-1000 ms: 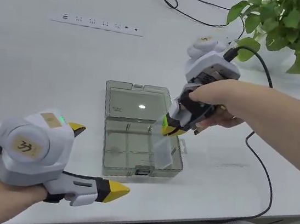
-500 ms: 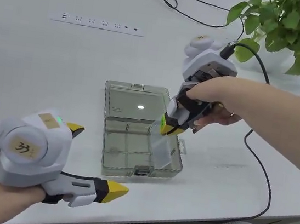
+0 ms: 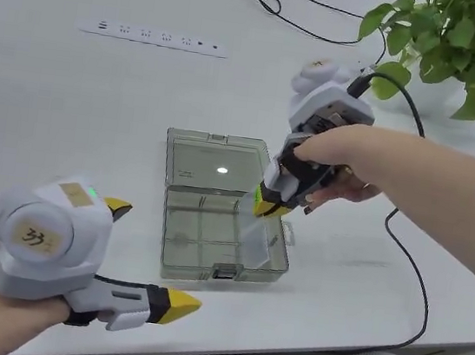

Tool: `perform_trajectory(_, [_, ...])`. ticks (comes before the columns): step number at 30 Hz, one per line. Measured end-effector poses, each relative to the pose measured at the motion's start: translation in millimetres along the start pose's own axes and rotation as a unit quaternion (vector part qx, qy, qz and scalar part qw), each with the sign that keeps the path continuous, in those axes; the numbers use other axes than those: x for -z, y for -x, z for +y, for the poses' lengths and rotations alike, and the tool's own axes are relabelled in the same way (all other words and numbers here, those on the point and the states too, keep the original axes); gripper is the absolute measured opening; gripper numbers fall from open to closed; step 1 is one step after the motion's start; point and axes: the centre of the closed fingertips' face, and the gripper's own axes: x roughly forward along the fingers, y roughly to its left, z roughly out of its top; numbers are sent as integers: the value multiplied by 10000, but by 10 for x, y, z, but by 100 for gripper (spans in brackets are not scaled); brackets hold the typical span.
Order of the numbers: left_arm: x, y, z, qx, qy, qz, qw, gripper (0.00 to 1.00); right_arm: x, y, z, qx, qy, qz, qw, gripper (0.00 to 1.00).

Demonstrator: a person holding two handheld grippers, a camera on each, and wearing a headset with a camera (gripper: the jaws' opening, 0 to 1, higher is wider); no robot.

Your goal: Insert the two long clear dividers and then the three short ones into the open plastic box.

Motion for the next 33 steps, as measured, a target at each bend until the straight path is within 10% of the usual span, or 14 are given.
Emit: perform_trajectory(33, [34, 10, -11, -9, 48, 10, 10000, 93, 216, -154, 161, 476, 572, -315, 9967, 3])
